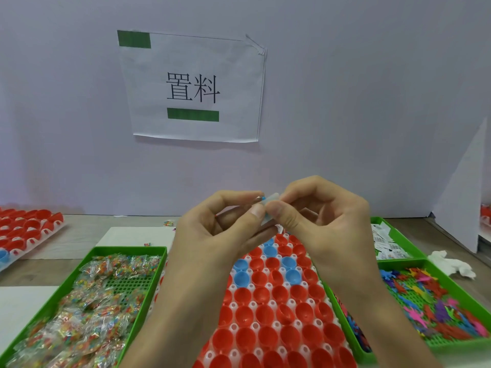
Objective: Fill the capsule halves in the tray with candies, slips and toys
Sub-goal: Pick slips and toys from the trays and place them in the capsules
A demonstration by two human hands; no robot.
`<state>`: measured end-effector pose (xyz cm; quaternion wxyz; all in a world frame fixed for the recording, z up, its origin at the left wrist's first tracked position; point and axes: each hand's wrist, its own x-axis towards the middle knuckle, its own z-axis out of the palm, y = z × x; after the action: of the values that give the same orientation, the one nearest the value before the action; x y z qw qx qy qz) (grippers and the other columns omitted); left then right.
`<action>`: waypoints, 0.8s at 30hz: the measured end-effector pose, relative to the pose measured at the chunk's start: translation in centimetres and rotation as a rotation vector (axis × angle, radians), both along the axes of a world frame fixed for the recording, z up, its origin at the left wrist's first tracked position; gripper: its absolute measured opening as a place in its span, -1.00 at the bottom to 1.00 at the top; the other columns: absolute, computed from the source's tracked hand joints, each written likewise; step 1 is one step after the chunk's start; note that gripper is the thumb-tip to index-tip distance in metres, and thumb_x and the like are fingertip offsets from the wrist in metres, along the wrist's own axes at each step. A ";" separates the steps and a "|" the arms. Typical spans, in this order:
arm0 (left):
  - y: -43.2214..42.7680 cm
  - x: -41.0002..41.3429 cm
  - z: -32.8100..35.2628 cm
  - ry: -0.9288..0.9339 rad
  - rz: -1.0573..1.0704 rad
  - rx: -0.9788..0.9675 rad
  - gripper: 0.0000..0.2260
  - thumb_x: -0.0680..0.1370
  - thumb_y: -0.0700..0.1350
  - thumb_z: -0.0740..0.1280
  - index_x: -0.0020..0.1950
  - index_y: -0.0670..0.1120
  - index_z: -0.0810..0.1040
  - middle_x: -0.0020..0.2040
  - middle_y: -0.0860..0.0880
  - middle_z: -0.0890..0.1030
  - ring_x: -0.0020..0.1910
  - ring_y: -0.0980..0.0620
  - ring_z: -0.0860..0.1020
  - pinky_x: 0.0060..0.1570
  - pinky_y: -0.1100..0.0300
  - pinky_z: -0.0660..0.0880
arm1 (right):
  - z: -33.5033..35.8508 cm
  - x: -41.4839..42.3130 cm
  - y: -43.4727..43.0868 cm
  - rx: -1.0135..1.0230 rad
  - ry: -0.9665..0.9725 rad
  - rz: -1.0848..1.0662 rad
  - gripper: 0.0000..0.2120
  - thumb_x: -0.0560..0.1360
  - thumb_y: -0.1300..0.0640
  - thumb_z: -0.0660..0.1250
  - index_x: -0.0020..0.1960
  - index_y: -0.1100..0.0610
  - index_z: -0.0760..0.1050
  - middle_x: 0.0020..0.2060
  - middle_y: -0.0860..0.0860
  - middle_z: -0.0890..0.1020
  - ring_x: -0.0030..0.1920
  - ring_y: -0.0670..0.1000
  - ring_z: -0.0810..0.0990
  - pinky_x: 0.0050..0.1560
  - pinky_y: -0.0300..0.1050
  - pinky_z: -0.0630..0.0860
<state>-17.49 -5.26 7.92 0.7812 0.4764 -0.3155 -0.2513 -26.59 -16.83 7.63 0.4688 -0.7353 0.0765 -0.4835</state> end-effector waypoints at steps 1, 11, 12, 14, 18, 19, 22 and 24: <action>0.1 0.0 0.0 -0.019 0.015 0.005 -0.80 0.33 -0.08 0.47 -0.08 -0.08 0.70 -0.09 -0.12 0.75 -0.09 -0.09 0.74 -0.12 0.23 0.64 | 0.0 0.0 0.0 0.005 -0.002 0.016 -0.80 0.37 -0.02 0.50 -0.13 0.10 0.63 -0.25 -0.03 0.70 -0.20 -0.02 0.70 -0.17 -0.28 0.61; 0.2 -0.1 0.2 -0.001 0.082 -0.017 -0.74 0.32 -0.10 0.44 -0.03 -0.14 0.67 -0.17 -0.14 0.74 -0.16 -0.09 0.74 -0.20 0.24 0.64 | 0.1 0.0 0.0 -0.037 -0.006 0.107 -0.89 0.42 0.06 0.47 -0.11 0.09 0.66 -0.17 -0.04 0.67 -0.15 0.01 0.67 -0.14 -0.23 0.61; 0.1 -0.3 0.2 -0.003 0.089 -0.023 -0.75 0.32 -0.10 0.43 -0.03 -0.14 0.67 -0.17 -0.13 0.75 -0.16 -0.08 0.74 -0.21 0.25 0.64 | 0.1 0.0 0.0 0.001 -0.002 0.123 -0.88 0.40 0.05 0.48 -0.12 0.10 0.67 -0.19 -0.03 0.68 -0.17 -0.01 0.67 -0.14 -0.26 0.60; 0.1 -0.5 0.3 -0.021 0.116 -0.031 -0.76 0.32 -0.09 0.43 -0.05 -0.11 0.68 -0.18 -0.11 0.75 -0.18 -0.05 0.74 -0.23 0.29 0.63 | 0.2 -0.1 -0.2 0.090 0.024 0.199 -0.88 0.38 0.06 0.51 -0.14 0.09 0.67 -0.20 0.00 0.69 -0.17 0.01 0.68 -0.12 -0.22 0.62; 0.2 -0.3 0.3 0.000 0.110 -0.032 -0.77 0.31 -0.09 0.44 -0.06 -0.09 0.68 -0.17 -0.10 0.75 -0.17 -0.06 0.74 -0.23 0.28 0.63 | 0.5 -0.5 -0.5 0.077 0.071 0.250 -0.91 0.35 0.08 0.53 -0.16 0.01 0.67 -0.22 -0.01 0.69 -0.19 -0.03 0.68 -0.11 -0.23 0.60; 0.3 -0.2 0.2 0.014 0.093 -0.033 -0.78 0.32 -0.10 0.44 -0.06 -0.10 0.69 -0.15 -0.11 0.75 -0.16 -0.07 0.74 -0.21 0.27 0.63 | 0.6 -0.5 -0.5 0.065 0.066 0.231 -0.92 0.35 0.09 0.53 -0.17 0.00 0.67 -0.23 0.00 0.69 -0.19 -0.04 0.68 -0.12 -0.25 0.60; 0.4 0.0 0.2 0.045 0.054 -0.022 -0.76 0.34 -0.11 0.45 -0.02 -0.12 0.68 -0.13 -0.14 0.75 -0.13 -0.10 0.74 -0.18 0.24 0.64 | 0.6 -0.6 -0.3 0.053 0.061 0.189 -0.93 0.33 0.05 0.52 -0.19 -0.03 0.66 -0.25 0.00 0.70 -0.20 -0.03 0.70 -0.15 -0.27 0.60; 0.5 0.1 0.3 0.048 0.048 -0.016 -0.76 0.34 -0.11 0.45 -0.01 -0.13 0.68 -0.12 -0.14 0.75 -0.13 -0.10 0.74 -0.18 0.24 0.64 | 0.5 -0.5 -0.2 0.056 0.069 0.162 -0.91 0.33 0.03 0.52 -0.19 -0.03 0.66 -0.26 0.00 0.71 -0.21 -0.02 0.71 -0.18 -0.27 0.60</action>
<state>-17.34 -4.78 8.18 0.7981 0.4715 -0.2871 -0.2414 -27.13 -16.98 8.17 0.5238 -0.7419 0.0462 -0.4159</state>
